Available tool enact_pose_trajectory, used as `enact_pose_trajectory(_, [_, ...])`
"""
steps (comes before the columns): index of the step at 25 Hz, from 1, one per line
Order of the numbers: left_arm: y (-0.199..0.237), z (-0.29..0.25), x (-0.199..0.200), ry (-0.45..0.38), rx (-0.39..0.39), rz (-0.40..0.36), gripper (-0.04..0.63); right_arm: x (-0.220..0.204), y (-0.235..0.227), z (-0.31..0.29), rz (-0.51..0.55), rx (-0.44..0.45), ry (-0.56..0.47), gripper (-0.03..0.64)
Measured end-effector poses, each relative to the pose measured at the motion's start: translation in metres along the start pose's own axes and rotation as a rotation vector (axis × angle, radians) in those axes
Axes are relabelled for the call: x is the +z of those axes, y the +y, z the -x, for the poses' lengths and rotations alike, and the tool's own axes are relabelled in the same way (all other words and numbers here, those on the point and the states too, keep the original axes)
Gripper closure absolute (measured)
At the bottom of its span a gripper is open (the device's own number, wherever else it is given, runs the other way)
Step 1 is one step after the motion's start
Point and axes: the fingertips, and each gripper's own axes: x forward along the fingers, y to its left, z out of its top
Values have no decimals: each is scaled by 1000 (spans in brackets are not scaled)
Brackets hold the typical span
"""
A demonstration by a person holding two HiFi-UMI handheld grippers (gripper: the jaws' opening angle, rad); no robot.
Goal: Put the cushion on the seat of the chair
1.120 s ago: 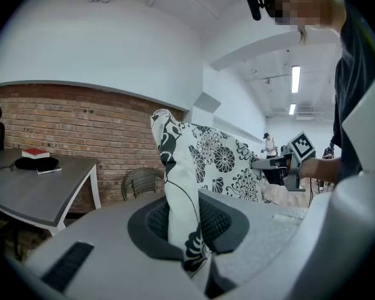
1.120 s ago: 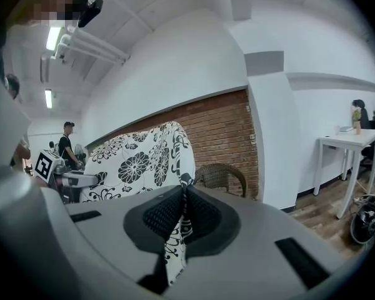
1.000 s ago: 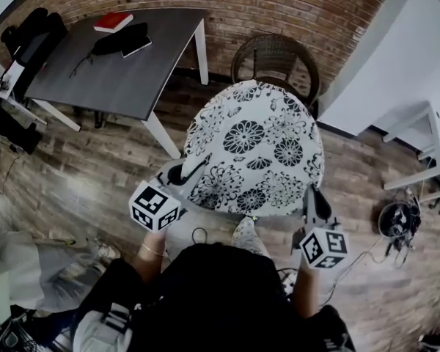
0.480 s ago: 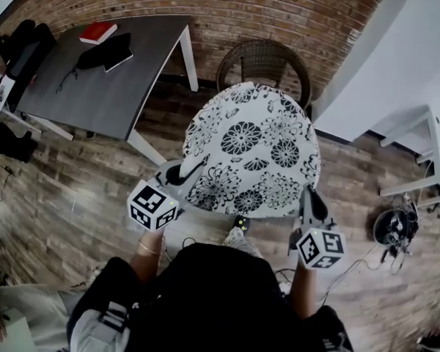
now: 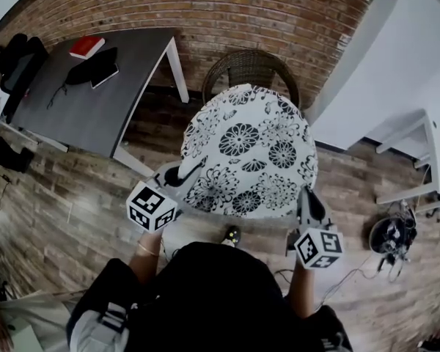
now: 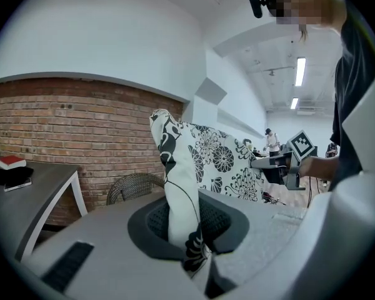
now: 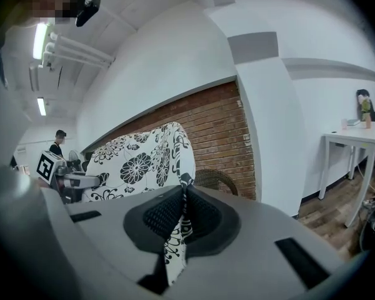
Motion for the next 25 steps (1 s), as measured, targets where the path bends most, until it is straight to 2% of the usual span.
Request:
enact_pose_trajectory(14, [-2, 2, 0, -9, 16, 0, 571, 7, 0, -1, 9, 12, -19, 606])
enact_pose_trajectory(25, [3, -4, -5, 30, -7, 2, 571, -8, 0, -1, -35, -10, -3, 605])
